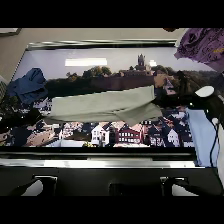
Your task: Fold the clothes and pants, and hang the long-sleeved shirts on hangers.
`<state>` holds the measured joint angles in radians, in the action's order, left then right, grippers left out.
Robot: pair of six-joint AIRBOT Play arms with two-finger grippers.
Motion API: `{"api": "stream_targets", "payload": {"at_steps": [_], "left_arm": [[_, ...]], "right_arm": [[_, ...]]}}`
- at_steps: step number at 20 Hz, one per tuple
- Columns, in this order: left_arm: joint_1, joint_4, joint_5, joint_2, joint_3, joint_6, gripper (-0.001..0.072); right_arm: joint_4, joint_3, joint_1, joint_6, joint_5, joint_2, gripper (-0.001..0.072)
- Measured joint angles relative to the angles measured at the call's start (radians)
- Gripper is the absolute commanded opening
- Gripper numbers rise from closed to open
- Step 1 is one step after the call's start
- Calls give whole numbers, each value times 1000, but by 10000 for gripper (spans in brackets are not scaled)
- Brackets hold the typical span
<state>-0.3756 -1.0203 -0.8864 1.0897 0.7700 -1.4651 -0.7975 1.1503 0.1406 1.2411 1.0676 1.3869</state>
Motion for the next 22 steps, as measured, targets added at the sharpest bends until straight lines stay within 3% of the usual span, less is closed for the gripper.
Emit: {"api": "stream_targets", "payload": {"at_steps": [10,18,21,22], "left_arm": [[86,-3,70,316,285,35,13],[124,-5,68,499,427,64,19],[127,-4,54,532,437,68,190],[127,-3,50,538,438,67,311]], "right_arm": [[-46,377,-25,89,-72,310,33],[-73,528,-25,148,-60,478,35],[-75,538,-26,163,-24,528,47],[-75,540,-27,167,-13,540,117]]}}
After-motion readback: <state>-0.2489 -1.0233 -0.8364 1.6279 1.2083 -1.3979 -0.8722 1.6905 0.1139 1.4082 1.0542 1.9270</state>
